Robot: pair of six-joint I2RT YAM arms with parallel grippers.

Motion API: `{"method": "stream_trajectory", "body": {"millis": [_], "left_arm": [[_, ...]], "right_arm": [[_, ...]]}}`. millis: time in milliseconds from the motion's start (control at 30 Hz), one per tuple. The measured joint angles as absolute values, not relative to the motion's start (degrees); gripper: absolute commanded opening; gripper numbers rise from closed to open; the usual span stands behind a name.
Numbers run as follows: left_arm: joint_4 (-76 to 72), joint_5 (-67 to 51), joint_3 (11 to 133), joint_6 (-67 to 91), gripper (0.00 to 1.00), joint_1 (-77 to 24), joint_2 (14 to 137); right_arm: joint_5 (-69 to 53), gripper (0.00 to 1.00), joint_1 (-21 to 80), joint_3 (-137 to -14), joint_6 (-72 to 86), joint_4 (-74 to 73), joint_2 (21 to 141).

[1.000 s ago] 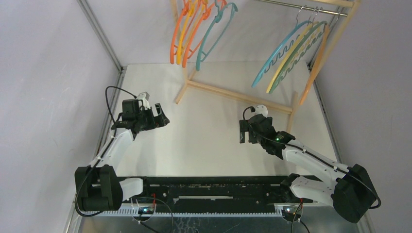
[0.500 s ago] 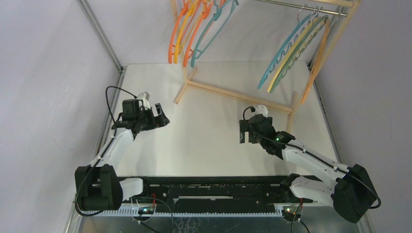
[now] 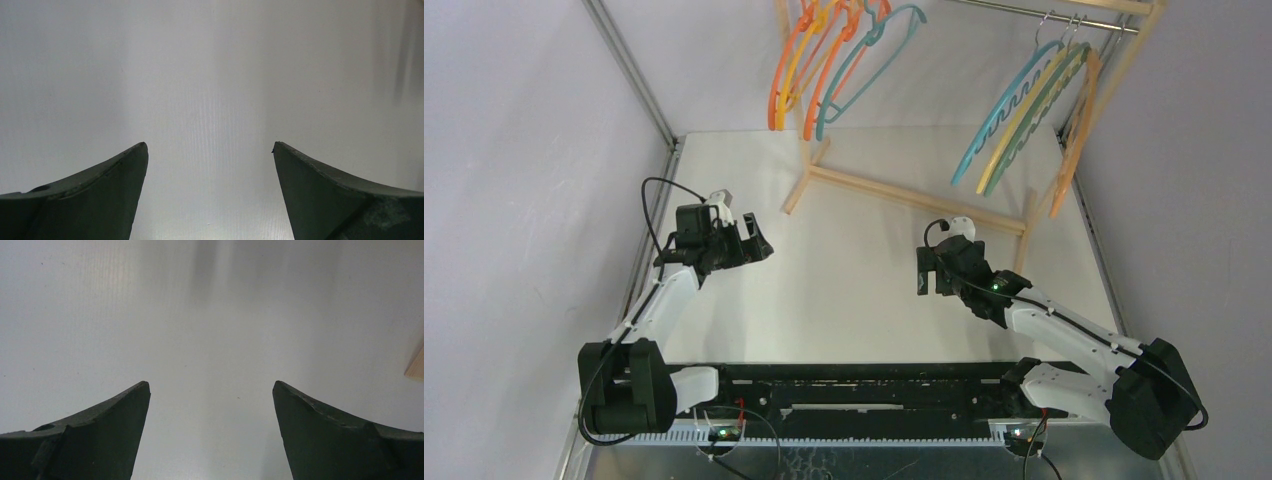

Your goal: Organize the hangers

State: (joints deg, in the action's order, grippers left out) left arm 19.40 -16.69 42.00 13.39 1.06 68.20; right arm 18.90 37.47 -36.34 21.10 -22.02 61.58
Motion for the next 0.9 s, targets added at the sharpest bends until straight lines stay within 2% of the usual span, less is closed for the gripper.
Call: {"method": "stream_trajectory", "body": {"millis": [900], "left_arm": [[19.33, -16.71, 42.0, 13.02, 1.0, 1.02, 68.2]], "right_arm": [[14.98, 1.0, 37.12, -35.81, 20.64, -21.56, 59.53]]}}
